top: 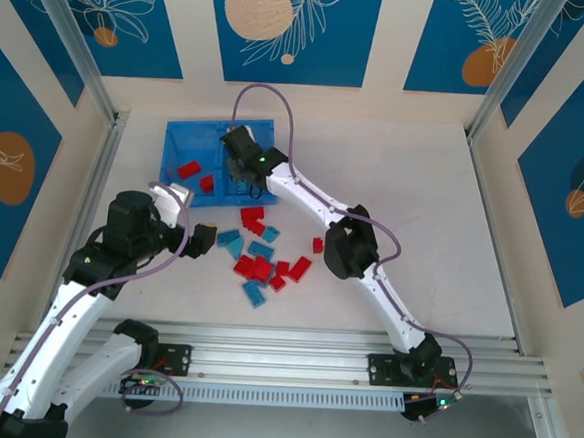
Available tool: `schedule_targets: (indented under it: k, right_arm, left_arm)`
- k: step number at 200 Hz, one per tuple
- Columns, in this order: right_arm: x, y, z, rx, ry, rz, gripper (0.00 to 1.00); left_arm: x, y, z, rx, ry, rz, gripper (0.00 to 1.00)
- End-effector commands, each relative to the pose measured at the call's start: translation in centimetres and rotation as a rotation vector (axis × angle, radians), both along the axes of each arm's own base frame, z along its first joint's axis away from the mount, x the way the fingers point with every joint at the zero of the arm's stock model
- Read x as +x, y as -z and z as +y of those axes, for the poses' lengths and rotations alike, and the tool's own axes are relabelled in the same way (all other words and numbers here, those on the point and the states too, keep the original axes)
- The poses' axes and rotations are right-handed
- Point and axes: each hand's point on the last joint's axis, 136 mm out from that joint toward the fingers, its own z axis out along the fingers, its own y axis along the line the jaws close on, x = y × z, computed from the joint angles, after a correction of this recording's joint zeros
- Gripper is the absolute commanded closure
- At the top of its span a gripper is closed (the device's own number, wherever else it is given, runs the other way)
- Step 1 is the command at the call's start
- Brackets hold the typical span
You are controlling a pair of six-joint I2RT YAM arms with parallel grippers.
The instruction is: Sort the legos into containers by color
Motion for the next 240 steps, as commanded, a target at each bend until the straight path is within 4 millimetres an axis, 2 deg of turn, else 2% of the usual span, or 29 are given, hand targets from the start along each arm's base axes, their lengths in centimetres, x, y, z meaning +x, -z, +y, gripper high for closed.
schedule_targets:
  k: [1, 14, 16, 23, 25, 35, 49, 57, 84, 88, 111, 127, 149, 166, 186, 206, 240]
  right_arm:
    - [-2.6, -9.9, -0.9, 0.130, -0.035, -0.052, 0.49]
    - [-4.8, -12.5, -1.2, 0.182, -0.096, -0.038, 0.48]
    - [-5.1, -12.3, -1.2, 0.183, -0.107, -0.029, 0.47]
    - [-6.6, -13.7, -1.7, 0.210, -0.139, -0.020, 0.47]
    - [-7.0, -13.5, -1.7, 0.209, -0.146, -0.008, 0.47]
    - [-9.1, -15.3, -2.6, 0.248, -0.184, -0.003, 0.46]
    - [-12.0, -16.1, -4.8, 0.285, -0.198, 0.015, 0.44]
    - [-13.5, -16.5, -6.3, 0.313, -0.186, 0.018, 0.43]
    - [-18.4, -15.2, -12.4, 0.427, -0.098, 0.095, 0.34]
    - [-19.1, -14.5, -13.4, 0.437, -0.081, 0.113, 0.33]
    - [-22.3, -11.6, -18.1, 0.470, 0.028, 0.188, 0.29]
    - [-24.3, -8.6, -21.3, 0.448, 0.128, 0.227, 0.29]
    - [-26.8, -4.5, -24.6, 0.459, 0.259, 0.292, 0.23]
    - [-28.5, -2.4, -26.8, 0.478, 0.349, 0.334, 0.12]
    - [-30.0, -0.8, -29.1, 0.482, 0.447, 0.361, 0.00]
    - [-31.1, -0.2, -30.4, 0.480, 0.487, 0.370, 0.00]
    - [-31.9, -0.4, -31.0, 0.481, 0.478, 0.365, 0.00]
  left_arm:
    - [0.3, 0.0, 0.6, 0.011, -0.030, 0.005, 0.00]
    - [0.4, 0.2, 0.6, 0.013, -0.034, 0.013, 0.00]
    - [0.4, 0.2, 0.6, 0.013, -0.035, 0.014, 0.00]
    - [0.4, 0.4, 0.6, 0.013, -0.036, 0.020, 0.00]
    - [0.4, 0.3, 0.6, 0.012, -0.036, 0.020, 0.00]
    - [0.4, 0.4, 0.6, 0.008, -0.038, 0.026, 0.00]
    - [0.4, 0.2, 0.3, -0.034, -0.051, 0.045, 0.00]
    - [0.2, -0.1, -0.6, -0.088, -0.024, 0.057, 0.00]
    - [0.2, -0.8, -4.2, -0.326, -0.004, 0.179, 0.00]
    - [0.3, -0.8, -4.8, -0.345, -0.003, 0.196, 0.00]
    - [0.6, -0.2, -8.8, -0.296, 0.016, 0.228, 0.00]
    - [1.4, 1.2, -12.1, -0.241, 0.018, 0.277, 0.00]
    - [2.5, 4.5, -17.1, -0.145, -0.009, 0.372, 0.00]
    - [3.2, 6.9, -20.5, -0.095, -0.054, 0.413, 0.07]
    - [4.3, 9.5, -23.3, -0.041, -0.108, 0.447, 0.15]
    - [5.3, 11.8, -25.5, -0.015, -0.138, 0.482, 0.20]
    - [6.1, 15.3, -27.9, 0.012, -0.143, 0.546, 0.22]
